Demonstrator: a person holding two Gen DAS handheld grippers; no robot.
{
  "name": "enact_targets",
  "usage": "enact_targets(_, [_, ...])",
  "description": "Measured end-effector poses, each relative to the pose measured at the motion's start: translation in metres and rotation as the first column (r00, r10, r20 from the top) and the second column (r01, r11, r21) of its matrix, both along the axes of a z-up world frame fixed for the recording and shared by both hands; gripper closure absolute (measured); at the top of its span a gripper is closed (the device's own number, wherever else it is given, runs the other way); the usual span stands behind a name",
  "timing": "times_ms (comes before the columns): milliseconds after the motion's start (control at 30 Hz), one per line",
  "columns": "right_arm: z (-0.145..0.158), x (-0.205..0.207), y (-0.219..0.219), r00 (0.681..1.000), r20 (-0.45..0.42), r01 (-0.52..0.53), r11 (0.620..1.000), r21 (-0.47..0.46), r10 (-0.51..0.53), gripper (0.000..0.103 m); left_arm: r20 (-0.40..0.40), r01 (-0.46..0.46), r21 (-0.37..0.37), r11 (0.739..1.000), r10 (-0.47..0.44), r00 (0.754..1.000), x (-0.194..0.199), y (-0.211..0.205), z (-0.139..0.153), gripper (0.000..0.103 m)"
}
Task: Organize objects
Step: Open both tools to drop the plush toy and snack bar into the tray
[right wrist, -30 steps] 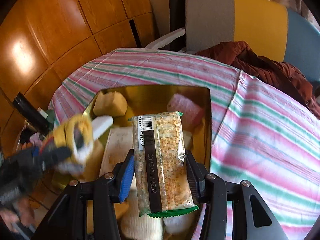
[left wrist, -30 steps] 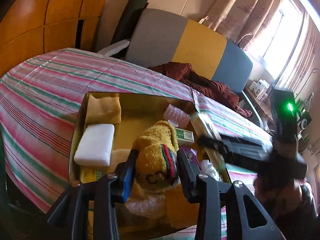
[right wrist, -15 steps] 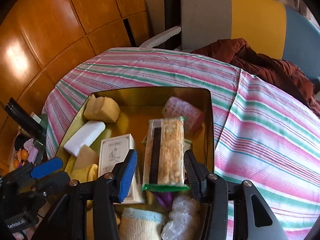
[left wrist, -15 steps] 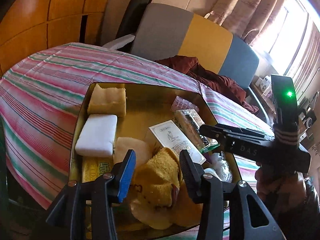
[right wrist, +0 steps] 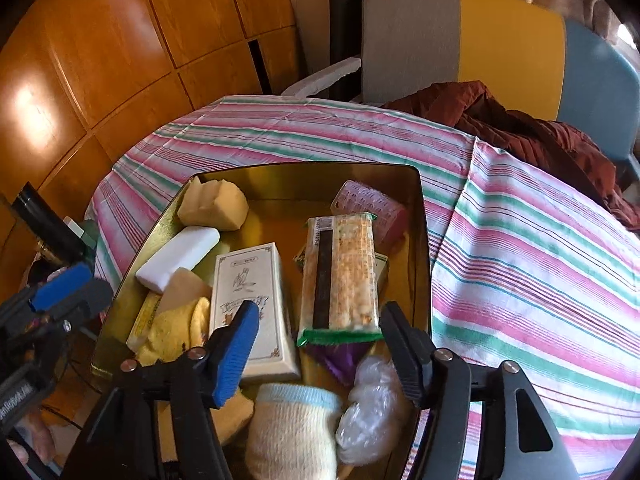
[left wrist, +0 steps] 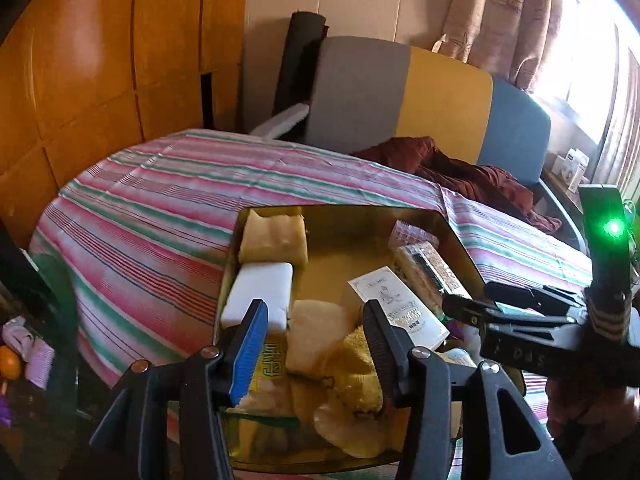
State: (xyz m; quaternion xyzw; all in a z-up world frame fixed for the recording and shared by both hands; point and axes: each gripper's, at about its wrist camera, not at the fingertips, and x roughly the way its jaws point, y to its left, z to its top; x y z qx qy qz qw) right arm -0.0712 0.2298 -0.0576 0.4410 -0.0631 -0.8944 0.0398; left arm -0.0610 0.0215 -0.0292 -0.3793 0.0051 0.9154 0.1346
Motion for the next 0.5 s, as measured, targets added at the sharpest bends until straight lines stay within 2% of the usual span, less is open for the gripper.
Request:
enact_targets(100, [0.002, 0.009, -0.003, 1.000, -0.011, 0.006, 1.000, 0.006, -0.006, 0.033, -0.021, -0.008, -0.006, 1.000, 0.008, 1.000, 0.006, -0.001, 0.004, 0.045])
enact_targets(333, [0.009, 0.035, -0.008, 0.998, -0.054, 0.036, 0.998, 0.051, -0.033, 0.026, -0.061, -0.050, -0.053, 0.997, 0.047, 0.997, 0.018, 0.003, 0.012, 0.045])
enact_targets(500, [0.011, 0.057, -0.007, 0.989, -0.108, 0.109, 0.989, 0.098, -0.098, 0.023, -0.075, -0.089, -0.061, 0.994, 0.085, 0.994, 0.025, 0.005, 0.016, 0.045])
